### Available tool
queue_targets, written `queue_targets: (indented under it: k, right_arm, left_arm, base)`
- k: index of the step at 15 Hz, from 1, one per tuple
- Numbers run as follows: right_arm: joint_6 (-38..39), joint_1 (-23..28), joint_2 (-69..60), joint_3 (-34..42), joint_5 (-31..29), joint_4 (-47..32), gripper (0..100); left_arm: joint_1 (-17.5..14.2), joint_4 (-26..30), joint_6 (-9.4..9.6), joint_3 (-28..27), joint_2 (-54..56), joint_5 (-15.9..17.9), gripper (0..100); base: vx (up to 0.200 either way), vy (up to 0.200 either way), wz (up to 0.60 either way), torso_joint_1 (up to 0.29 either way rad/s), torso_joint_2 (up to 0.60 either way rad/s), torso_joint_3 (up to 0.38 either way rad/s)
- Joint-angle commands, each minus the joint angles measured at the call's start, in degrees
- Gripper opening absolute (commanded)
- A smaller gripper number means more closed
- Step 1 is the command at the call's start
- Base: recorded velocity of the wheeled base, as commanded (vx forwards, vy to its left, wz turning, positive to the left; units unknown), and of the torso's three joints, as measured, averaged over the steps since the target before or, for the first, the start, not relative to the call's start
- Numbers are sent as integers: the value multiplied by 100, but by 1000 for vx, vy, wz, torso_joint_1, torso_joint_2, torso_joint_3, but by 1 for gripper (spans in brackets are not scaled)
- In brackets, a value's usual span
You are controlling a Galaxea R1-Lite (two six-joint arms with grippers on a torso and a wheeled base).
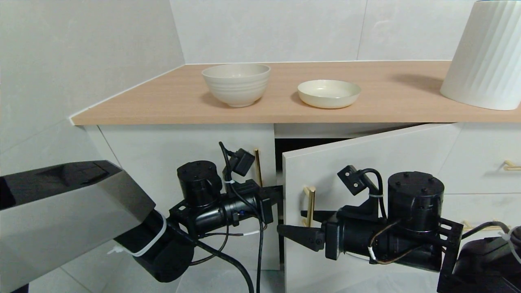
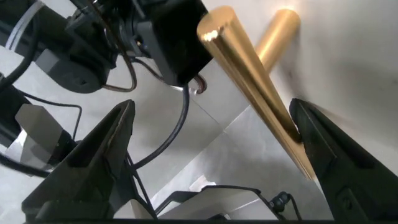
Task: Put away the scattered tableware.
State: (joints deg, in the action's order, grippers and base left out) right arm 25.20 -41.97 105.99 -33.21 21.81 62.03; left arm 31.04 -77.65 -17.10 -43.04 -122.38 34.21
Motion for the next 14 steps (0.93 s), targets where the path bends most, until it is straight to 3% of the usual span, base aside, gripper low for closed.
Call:
queue_targets:
  k: [1,6,9,14]
  right_arm:
    - [-41,75,-166,78,-80,46,100]
    - [-287,225,-676,543,-80,46,100]
    - [-604,260,-1335,1317,-212,-6,100]
    - [-929,260,-2504,1800,-397,-1395,100]
  left_arm:
    - [43,-4,-4,-55,-93,7,0]
    - [192,5,-4,-178,-163,-28,0]
    - [219,22,-4,-187,-93,-116,0]
    - [359,101,-4,-134,-49,-151,0]
  base:
    - [0,0,0,0,0,0]
    - [0,0,0,0,0,0]
    - [0,0,0,0,0,0]
    - [0,0,0,0,0,0]
